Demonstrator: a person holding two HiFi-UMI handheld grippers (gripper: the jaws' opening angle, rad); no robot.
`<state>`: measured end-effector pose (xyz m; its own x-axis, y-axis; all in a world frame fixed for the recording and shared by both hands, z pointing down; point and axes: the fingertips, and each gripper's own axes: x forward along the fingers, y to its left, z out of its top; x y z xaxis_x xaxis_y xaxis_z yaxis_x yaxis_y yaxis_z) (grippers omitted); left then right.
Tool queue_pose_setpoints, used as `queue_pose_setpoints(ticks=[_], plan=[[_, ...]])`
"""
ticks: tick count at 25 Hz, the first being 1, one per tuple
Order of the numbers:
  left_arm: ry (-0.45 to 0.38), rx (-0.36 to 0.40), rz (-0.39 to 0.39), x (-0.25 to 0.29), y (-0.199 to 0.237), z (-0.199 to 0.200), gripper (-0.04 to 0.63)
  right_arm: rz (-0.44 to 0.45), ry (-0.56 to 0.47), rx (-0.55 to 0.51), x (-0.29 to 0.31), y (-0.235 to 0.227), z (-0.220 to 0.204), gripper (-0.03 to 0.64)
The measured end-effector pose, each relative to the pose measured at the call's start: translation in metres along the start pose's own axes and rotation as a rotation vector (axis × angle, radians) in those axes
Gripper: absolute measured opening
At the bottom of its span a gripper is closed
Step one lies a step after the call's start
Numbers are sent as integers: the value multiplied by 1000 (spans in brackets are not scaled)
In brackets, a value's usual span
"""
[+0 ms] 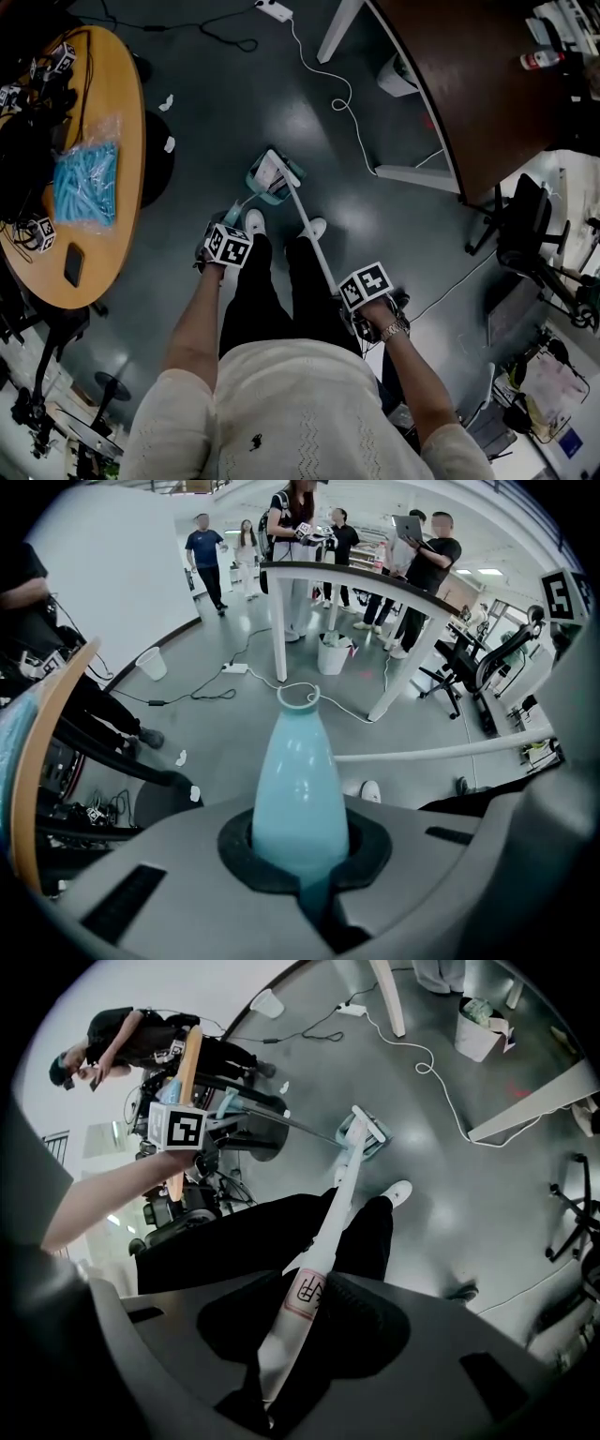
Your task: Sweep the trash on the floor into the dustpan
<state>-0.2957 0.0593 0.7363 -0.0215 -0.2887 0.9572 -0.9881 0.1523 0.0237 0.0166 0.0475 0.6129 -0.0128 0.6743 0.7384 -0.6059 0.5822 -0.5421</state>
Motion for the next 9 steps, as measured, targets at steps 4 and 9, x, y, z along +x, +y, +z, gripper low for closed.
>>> queue_pose_setpoints(ticks=[4,9], plan=[[1,5,-1,1,-1,0,12,-24,18,-32,3,2,-5,150],[4,8,0,2,-1,0,12,-24,25,-39,6,4,-7,150]])
